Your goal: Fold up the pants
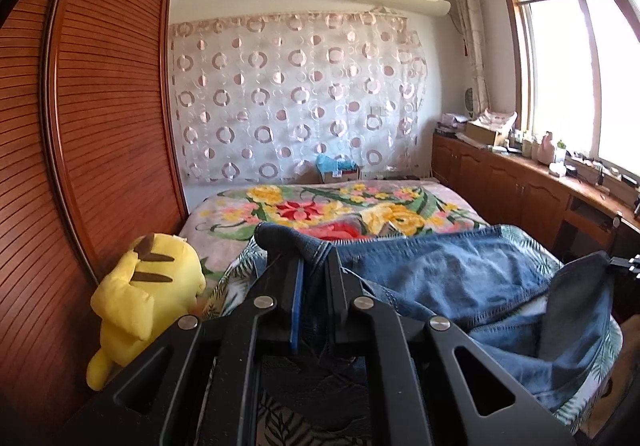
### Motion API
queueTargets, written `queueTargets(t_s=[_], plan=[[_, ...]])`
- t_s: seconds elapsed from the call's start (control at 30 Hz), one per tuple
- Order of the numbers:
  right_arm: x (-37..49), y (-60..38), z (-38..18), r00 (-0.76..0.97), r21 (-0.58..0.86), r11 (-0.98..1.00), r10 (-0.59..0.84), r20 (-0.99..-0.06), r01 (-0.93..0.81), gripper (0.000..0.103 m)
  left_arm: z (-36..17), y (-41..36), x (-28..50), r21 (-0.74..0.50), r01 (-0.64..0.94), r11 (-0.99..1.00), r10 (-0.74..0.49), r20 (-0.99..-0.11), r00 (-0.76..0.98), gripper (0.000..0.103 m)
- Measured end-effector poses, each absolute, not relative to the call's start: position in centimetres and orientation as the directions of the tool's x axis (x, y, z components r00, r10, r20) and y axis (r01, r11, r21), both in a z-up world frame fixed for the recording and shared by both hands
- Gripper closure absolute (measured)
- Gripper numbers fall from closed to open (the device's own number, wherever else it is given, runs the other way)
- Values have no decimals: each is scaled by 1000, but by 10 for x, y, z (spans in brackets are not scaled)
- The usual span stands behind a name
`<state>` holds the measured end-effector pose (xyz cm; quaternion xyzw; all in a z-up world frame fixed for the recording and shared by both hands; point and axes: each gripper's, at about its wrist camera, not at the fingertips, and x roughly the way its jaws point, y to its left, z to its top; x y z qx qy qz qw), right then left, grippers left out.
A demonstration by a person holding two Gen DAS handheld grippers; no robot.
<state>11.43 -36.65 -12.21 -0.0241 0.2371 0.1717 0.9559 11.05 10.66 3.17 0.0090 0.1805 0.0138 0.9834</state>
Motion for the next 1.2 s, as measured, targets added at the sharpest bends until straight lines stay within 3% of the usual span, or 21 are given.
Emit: queueTargets(t_s=[0.27, 0.57, 0.97, 1.2], plan=[[107, -384, -70, 901, -8, 956, 274, -336, -294, 94, 52, 118, 125, 10, -57, 998, 57, -338, 939, 93], [112, -363, -72, 933, -59, 967, 223, -283, -249, 94, 61, 132, 142, 5, -98, 995, 94, -327, 940, 93], [162, -331, -97, 930, -126, 968, 166, -327, -217, 94, 41, 141, 216, 38, -110, 993, 116, -383, 917, 93], [209, -312, -84, 915, -144, 964, 156, -371, -223, 94, 26, 147, 261, 39, -115, 993, 121, -421, 899, 93]])
